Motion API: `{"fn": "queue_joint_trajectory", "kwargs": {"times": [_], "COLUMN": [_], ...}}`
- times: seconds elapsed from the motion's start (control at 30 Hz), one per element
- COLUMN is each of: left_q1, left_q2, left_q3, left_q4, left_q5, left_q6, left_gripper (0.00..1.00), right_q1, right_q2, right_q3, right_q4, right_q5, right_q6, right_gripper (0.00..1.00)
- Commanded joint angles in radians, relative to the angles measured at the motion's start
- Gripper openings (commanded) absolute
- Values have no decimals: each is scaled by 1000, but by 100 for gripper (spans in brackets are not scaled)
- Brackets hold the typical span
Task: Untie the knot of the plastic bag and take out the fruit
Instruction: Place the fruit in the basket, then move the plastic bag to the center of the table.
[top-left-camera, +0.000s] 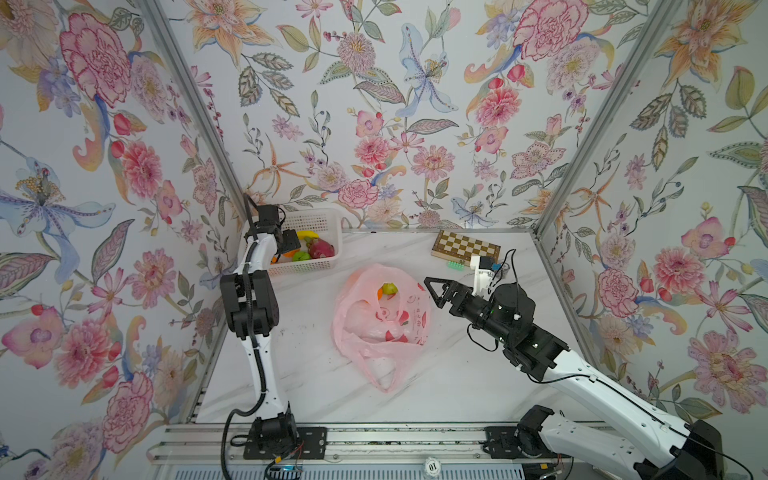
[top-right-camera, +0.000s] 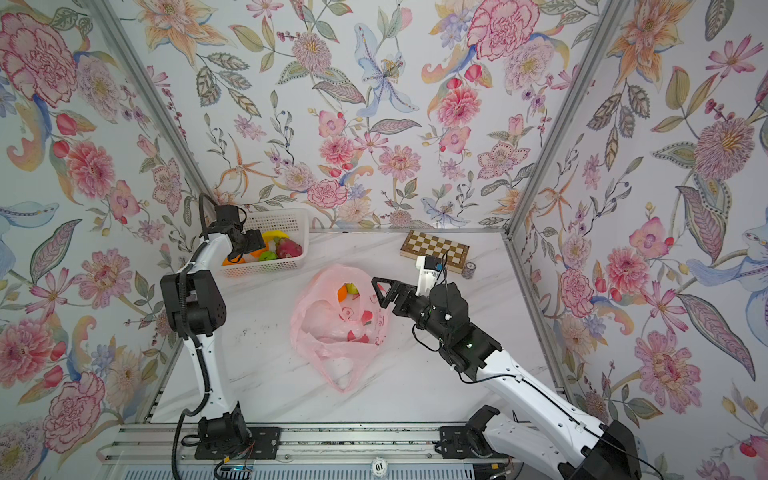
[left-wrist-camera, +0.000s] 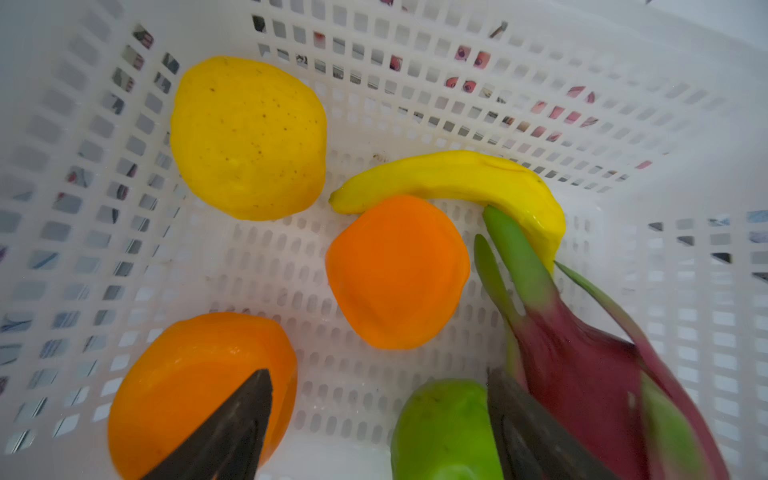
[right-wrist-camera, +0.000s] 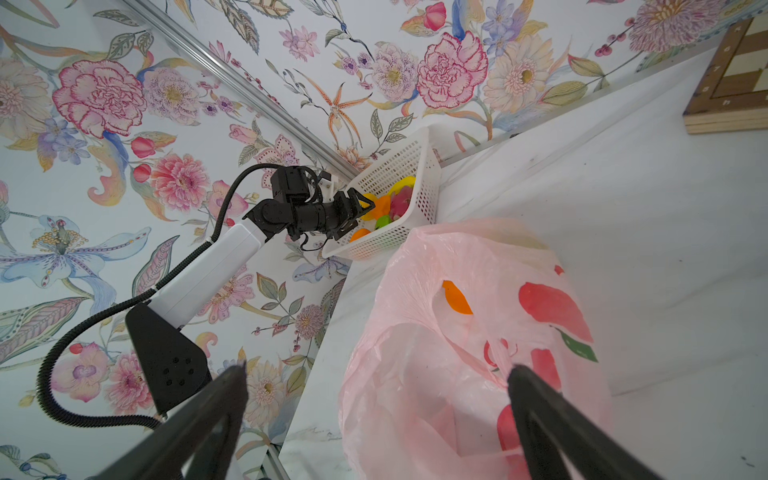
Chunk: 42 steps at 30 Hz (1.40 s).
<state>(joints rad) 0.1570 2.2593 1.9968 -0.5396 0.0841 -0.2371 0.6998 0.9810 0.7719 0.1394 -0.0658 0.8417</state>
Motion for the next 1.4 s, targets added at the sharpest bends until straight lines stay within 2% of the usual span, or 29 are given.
{"fn": "queue_joint_trajectory", "kwargs": {"times": [0.0,0.13,0.23,0.4,0.53,0.63,0.77,0.87,0.97,1.07,1.37], "left_q1": [6,-6,-45,-199,-371,-505,-655,-710,-747,-767,-770], "left_q2": [-172,-362,-512,-687,-804,-865,-927,-972,-1002,-998,-797], "left_q3": [-93,-288,-425,-560,-655,-749,-882,-973,-1044,-1078,-973], "left_q4": [79,193,269,303,287,306,280,254,267,232,151], "left_q5": [36,109,160,171,137,120,145,228,233,191,-9], "left_q6": [-37,-93,-122,-96,14,207,687,998,1232,1476,1772], "left_gripper": [85,84,79,76,77,81,86,87,87,88,90], "right_q1": [9,16,31,63,73,70,50,34,26,22,-1], "right_q2": [-14,6,45,148,230,257,251,233,209,181,141], "right_q3": [20,29,53,104,148,146,111,82,58,33,-24], "right_q4": [-15,-46,-91,-141,-192,-217,-218,-217,-214,-203,-163], "right_q5": [14,24,46,70,88,121,129,128,121,126,106], "right_q6": [-7,-26,-56,-108,-122,-112,-83,-63,-54,-49,-34], "right_gripper": [99,99,99,95,87,85,85,85,85,86,87]}}
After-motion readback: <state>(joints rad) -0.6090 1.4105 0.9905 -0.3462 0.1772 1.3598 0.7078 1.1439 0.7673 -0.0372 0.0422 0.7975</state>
